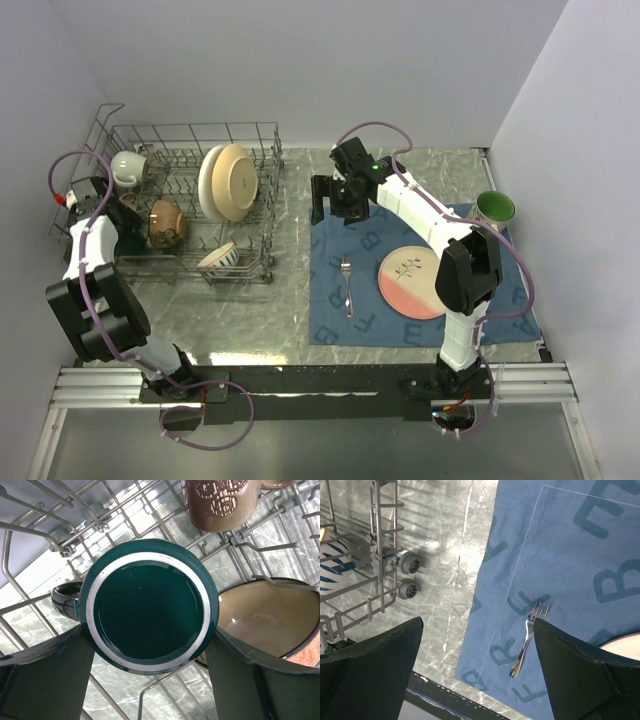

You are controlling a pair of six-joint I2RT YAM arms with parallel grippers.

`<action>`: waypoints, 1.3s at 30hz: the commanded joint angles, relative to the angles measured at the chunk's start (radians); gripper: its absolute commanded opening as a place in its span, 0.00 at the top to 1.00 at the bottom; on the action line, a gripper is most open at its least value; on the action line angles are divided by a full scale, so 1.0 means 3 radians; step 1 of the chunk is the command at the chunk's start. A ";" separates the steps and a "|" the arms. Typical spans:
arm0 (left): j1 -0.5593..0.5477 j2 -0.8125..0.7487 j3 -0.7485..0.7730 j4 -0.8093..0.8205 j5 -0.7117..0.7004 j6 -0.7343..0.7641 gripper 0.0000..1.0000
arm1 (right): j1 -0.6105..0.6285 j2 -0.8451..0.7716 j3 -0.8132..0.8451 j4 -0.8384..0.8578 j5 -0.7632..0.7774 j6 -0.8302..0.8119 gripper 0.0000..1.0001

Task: Load the mixed dishes into the dish rack
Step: Move the dish rack

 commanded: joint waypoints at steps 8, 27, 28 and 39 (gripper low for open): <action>0.0137 -0.0059 -0.0132 -0.0058 -0.0393 -0.0355 0.29 | -0.0025 -0.0096 0.0122 -0.0012 -0.0029 -0.0065 0.00; 0.0142 -0.0080 -0.0168 -0.0247 -0.1416 -0.0907 0.01 | -0.0046 -0.0009 0.0301 -0.0175 -0.0091 -0.0070 0.00; 0.0137 -0.0100 -0.0158 -0.0278 -0.1457 -0.0937 0.01 | -0.0041 -0.0009 0.0301 -0.0191 -0.0101 -0.0070 0.00; 0.0127 -0.0335 -0.0271 -0.0350 -0.1846 -0.1132 0.01 | -0.0041 -0.0020 0.0255 -0.0181 -0.0137 -0.0070 0.00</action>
